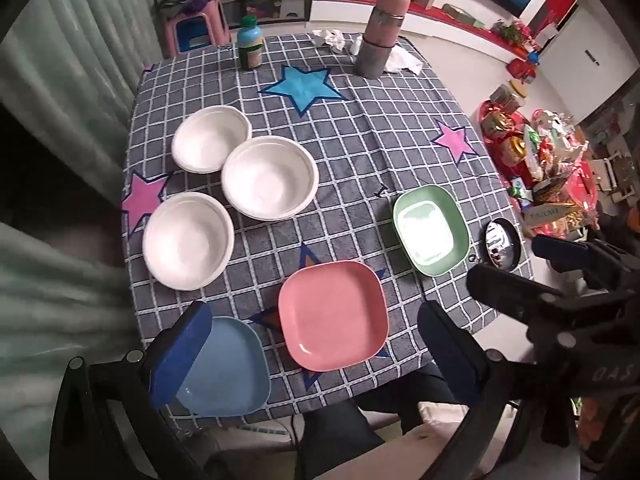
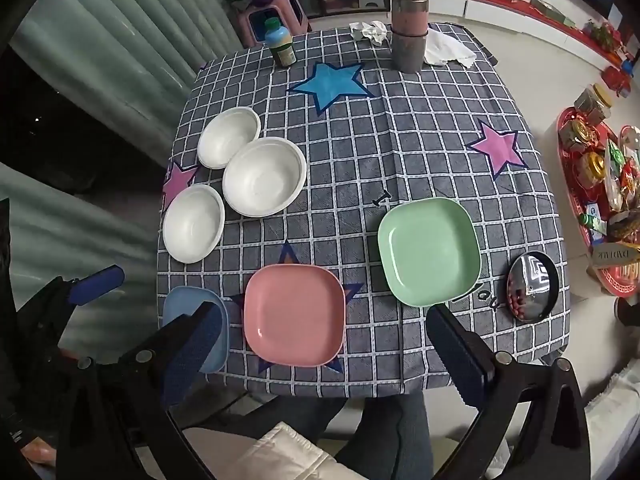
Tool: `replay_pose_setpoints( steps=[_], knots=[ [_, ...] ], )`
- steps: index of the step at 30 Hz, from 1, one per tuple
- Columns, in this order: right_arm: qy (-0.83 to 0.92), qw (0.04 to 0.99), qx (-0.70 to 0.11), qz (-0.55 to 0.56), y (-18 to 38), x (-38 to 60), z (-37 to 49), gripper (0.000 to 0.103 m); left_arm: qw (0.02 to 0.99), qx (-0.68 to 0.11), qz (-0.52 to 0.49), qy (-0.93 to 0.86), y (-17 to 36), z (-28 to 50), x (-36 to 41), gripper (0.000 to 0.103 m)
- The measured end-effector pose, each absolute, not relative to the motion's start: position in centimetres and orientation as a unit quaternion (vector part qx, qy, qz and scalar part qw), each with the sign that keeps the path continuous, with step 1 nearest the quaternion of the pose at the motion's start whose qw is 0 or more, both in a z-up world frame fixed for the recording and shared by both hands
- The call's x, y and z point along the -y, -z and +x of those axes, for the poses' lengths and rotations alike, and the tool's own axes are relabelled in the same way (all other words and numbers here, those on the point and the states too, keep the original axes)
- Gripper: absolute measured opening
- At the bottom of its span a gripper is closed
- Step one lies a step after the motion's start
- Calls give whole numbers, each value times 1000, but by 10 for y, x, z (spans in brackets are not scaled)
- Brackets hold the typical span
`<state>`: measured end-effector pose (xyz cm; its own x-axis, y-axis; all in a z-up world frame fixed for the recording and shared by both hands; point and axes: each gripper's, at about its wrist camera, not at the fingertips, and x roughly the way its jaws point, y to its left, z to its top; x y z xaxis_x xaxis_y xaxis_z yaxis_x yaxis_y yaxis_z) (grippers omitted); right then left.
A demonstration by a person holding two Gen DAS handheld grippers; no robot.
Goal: Organize plates and bowls
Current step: 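Move both grippers toward the pink square plate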
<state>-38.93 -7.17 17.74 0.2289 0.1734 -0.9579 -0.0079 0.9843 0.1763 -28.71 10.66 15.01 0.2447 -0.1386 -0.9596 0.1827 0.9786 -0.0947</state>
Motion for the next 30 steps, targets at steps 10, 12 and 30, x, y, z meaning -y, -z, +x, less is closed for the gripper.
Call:
replay_pose_setpoints(
  steps=[10,12,30],
  knots=[
    [-56,764,-637,89,-171,98,-394,103,779,-623,44,56,-147,-300,-92,103],
    [-63,760,-641,91,-171,100,-394,103,779,-623,47,50,-148,-300,-89,103],
    [-63,778,-619,90,-174,108,-394,103,801,-597,45,25,-164,-303,-91,103]
  ],
)
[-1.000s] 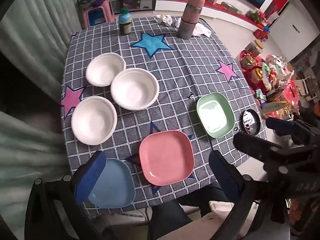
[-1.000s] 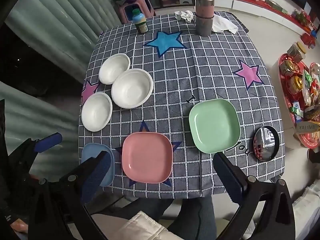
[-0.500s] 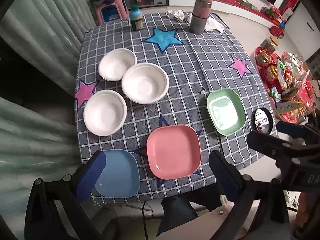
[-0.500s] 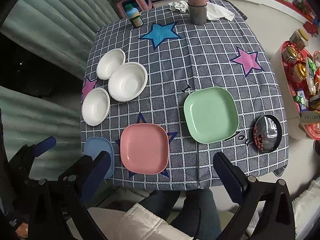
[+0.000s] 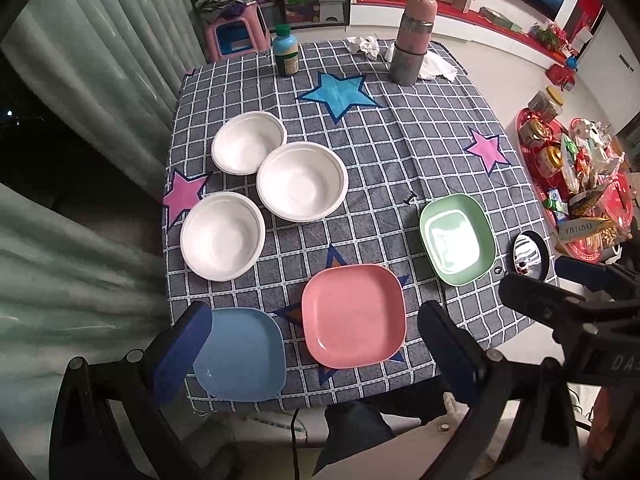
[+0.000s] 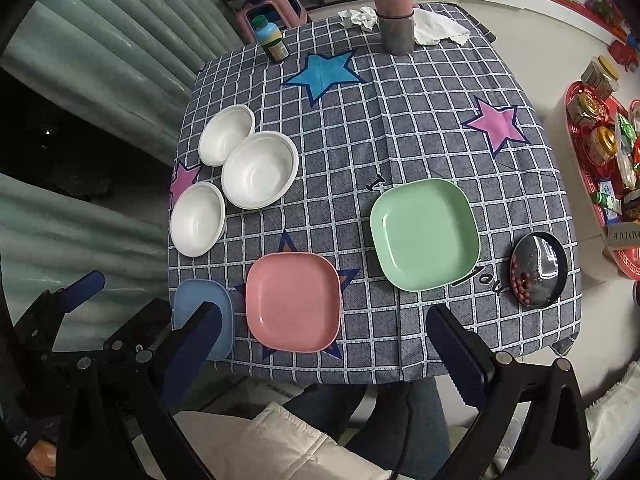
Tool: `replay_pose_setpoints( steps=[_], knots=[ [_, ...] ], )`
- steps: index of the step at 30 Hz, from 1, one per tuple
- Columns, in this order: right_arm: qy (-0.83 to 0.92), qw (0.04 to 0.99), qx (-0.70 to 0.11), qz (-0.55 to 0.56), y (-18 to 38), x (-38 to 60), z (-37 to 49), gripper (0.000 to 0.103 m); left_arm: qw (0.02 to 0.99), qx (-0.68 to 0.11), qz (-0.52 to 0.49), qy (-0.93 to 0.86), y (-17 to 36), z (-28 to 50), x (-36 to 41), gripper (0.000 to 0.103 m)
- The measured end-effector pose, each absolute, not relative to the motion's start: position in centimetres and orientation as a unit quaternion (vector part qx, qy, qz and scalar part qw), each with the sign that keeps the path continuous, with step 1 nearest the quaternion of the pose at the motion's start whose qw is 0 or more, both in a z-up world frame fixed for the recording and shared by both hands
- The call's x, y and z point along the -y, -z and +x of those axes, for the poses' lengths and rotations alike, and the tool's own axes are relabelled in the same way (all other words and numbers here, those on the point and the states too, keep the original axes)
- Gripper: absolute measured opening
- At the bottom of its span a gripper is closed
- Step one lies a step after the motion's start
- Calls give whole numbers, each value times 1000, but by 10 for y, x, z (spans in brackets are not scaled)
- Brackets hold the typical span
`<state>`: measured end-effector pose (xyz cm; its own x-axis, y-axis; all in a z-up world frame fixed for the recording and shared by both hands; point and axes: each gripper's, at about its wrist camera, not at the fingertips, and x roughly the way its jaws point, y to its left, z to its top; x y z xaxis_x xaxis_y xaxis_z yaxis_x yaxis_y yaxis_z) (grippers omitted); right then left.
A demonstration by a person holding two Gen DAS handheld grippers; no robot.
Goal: Organize plates and bowls
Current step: 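Move both grippers toward the pink square plate, then close the left gripper on the pink plate rim while the right gripper grips its other side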
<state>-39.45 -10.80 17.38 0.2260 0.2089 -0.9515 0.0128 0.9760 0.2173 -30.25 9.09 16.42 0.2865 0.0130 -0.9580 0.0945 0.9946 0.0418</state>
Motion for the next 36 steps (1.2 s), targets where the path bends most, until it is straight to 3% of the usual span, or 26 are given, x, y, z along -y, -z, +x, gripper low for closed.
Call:
replay_pose_setpoints(
  steps=[8,36],
  knots=[
    [-74,797,-591,95,-178,119,-403,103,804,-592,45,28,-167,-309,-85,103],
    [-33,740,-661,119,-128,113,-400,103,772,-636,-4,0,-116,-314,-150,103]
  ],
)
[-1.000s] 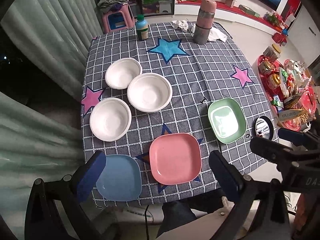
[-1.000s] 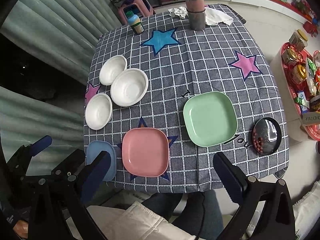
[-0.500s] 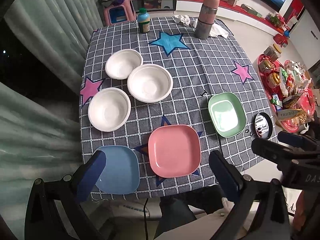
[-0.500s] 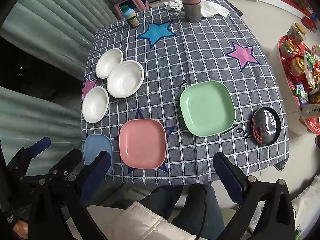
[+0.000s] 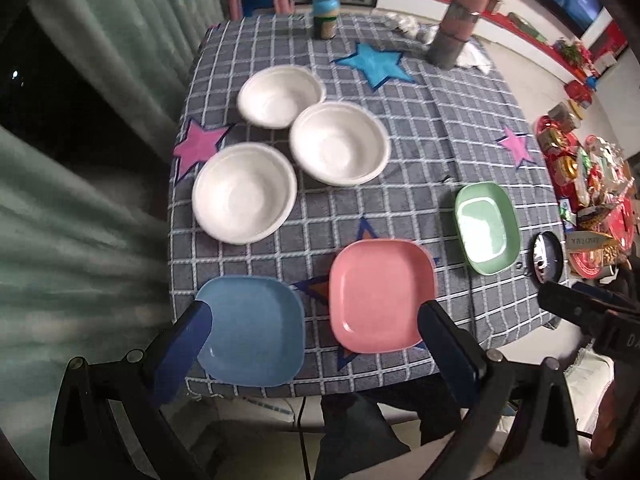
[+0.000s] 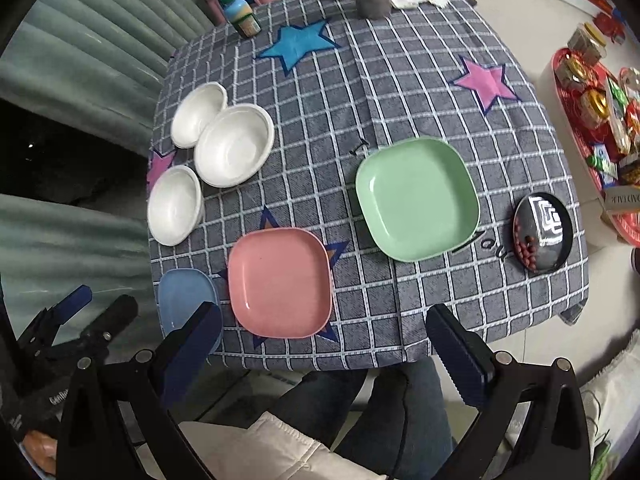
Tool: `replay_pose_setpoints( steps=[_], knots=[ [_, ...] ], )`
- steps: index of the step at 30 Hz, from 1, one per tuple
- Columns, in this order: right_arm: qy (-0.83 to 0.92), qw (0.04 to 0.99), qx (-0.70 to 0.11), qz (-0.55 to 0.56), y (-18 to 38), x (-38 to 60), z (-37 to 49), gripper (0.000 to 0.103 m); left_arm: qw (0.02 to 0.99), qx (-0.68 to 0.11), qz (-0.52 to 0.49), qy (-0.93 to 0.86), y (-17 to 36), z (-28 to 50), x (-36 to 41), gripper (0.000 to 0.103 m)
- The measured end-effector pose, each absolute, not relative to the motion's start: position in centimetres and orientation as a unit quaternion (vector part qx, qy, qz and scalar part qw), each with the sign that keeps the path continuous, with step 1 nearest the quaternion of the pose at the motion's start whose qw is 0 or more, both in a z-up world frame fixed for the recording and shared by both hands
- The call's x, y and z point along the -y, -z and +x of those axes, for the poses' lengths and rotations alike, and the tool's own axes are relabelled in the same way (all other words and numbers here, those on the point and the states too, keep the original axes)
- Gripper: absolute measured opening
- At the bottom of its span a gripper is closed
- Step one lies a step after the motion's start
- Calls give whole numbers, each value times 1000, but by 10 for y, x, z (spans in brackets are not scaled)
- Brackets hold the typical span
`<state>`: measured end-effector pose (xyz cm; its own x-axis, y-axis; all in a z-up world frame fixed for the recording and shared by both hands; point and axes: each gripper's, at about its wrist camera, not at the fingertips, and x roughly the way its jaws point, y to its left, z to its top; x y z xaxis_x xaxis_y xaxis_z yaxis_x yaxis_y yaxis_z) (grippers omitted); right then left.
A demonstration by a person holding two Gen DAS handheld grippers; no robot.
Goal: Organize plates and bowls
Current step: 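Close the left gripper on the pink plate rim while the right gripper grips its other side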
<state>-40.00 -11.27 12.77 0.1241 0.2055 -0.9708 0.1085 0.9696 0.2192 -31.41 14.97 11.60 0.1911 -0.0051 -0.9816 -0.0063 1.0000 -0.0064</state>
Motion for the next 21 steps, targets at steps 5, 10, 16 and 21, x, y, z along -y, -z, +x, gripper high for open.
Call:
replay_pose_setpoints(
  steps=[5,10,16,21],
  knots=[
    [-20,722,-681,121,-113,115,-400,103,756,-654,-8,0,-100,-316,-155,103],
    [-25,711,-695,108,-88,109,-398,103,750,-661,19,4,-78,-307,-150,103],
    [-14,686,-722,85,-39,108,-397,103,732,-680,38,15,-41,-301,-140,103],
    [-3,671,-738,71,6,102,-394,103,720,-692,55,22,-2,-292,-127,103]
  ],
)
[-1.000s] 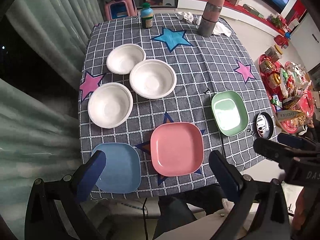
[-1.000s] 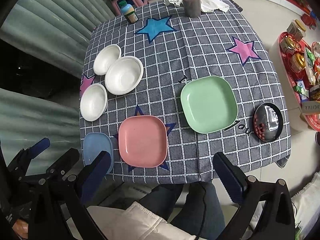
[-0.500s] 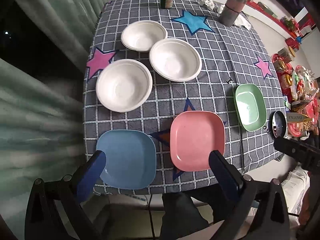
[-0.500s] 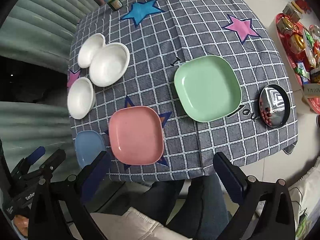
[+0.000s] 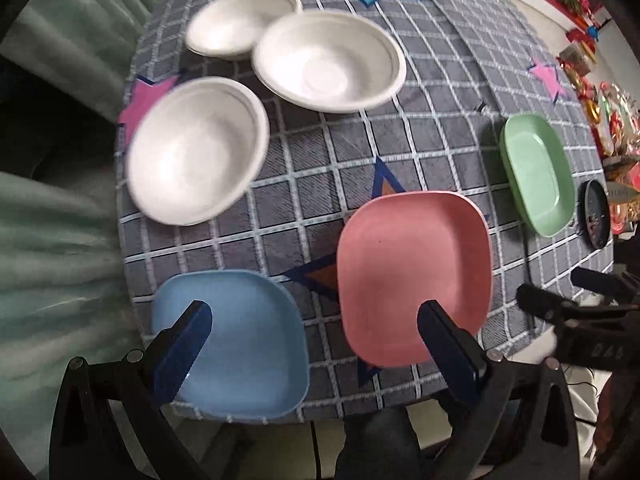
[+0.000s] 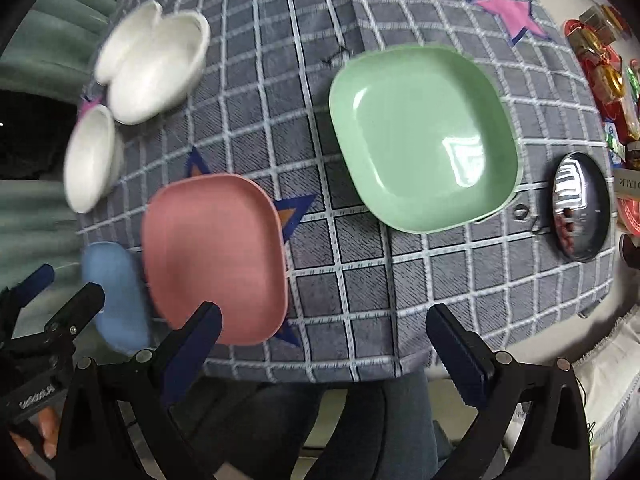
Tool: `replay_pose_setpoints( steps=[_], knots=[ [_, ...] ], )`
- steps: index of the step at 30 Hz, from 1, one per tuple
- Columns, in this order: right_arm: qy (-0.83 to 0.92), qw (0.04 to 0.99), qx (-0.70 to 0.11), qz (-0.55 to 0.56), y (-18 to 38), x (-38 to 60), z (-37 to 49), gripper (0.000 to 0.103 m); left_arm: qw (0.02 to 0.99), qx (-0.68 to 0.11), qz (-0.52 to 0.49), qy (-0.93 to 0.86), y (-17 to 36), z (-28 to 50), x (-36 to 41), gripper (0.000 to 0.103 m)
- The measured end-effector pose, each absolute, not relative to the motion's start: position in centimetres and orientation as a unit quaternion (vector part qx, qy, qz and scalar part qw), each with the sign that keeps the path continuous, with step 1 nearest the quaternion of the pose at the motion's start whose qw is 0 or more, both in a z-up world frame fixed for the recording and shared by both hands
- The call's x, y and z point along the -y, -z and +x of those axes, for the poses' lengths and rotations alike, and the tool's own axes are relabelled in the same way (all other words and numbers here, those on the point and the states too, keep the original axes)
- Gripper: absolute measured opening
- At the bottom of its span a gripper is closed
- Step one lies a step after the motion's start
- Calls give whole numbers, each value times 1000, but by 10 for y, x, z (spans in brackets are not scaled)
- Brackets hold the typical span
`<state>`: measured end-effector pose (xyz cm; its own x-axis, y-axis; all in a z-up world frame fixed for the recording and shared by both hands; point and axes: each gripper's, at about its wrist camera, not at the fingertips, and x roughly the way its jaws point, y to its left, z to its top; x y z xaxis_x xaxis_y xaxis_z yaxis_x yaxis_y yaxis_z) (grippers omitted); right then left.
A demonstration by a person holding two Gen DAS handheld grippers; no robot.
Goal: Organize plates and bowls
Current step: 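Close the left gripper on the pink plate rim while the right gripper grips its other side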
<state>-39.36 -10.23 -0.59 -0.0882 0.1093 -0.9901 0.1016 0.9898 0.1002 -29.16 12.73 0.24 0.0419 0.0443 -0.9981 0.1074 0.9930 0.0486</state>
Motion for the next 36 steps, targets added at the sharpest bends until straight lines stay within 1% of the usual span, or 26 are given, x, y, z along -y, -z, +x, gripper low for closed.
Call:
replay_pose_setpoints(
  steps=[9,12,13,14,15,16,17,18,19,20,21,23,24,25,26,29,33,36],
  knots=[
    [-5,665,-744,71,59,94,-390,103,716,-690,102,19,41,-277,-109,103],
    [-11,667,-742,69,72,89,-391,103,707,-699,105,24,55,-273,-105,96],
    [-14,668,-740,71,76,86,-391,101,704,-703,103,26,59,-271,-104,94],
    [-20,671,-738,74,78,83,-391,88,703,-703,101,26,65,-273,-105,92],
    [-28,671,-737,75,83,78,-392,79,702,-705,101,23,68,-272,-105,91],
    [-32,675,-734,64,84,73,-392,76,698,-709,99,21,73,-271,-104,90],
    [-47,677,-732,59,85,66,-393,69,694,-713,96,22,76,-271,-104,87],
    [-54,680,-730,51,86,61,-393,65,688,-720,90,27,80,-270,-103,85],
    [-60,681,-728,47,86,57,-395,57,683,-725,83,32,84,-269,-100,81],
    [-69,680,-728,43,88,52,-396,51,683,-725,80,36,86,-268,-98,80],
    [-75,679,-729,41,90,49,-397,51,686,-722,78,40,86,-268,-95,80],
    [-83,678,-729,46,93,47,-399,35,687,-721,78,49,89,-269,-86,79],
    [-86,675,-731,55,96,47,-401,31,685,-723,78,54,92,-271,-79,79],
    [-85,669,-735,66,91,54,-403,26,682,-725,78,60,93,-272,-72,76],
    [-84,664,-739,77,94,58,-405,24,682,-724,80,65,96,-275,-62,74],
    [-86,655,-744,103,102,81,-415,24,695,-709,96,69,93,-286,-44,74],
    [-89,653,-744,114,118,94,-426,24,722,-681,111,55,79,-284,-49,76],
    [-88,656,-740,120,116,96,-433,24,721,-683,109,37,81,-275,-61,76]
  ],
)
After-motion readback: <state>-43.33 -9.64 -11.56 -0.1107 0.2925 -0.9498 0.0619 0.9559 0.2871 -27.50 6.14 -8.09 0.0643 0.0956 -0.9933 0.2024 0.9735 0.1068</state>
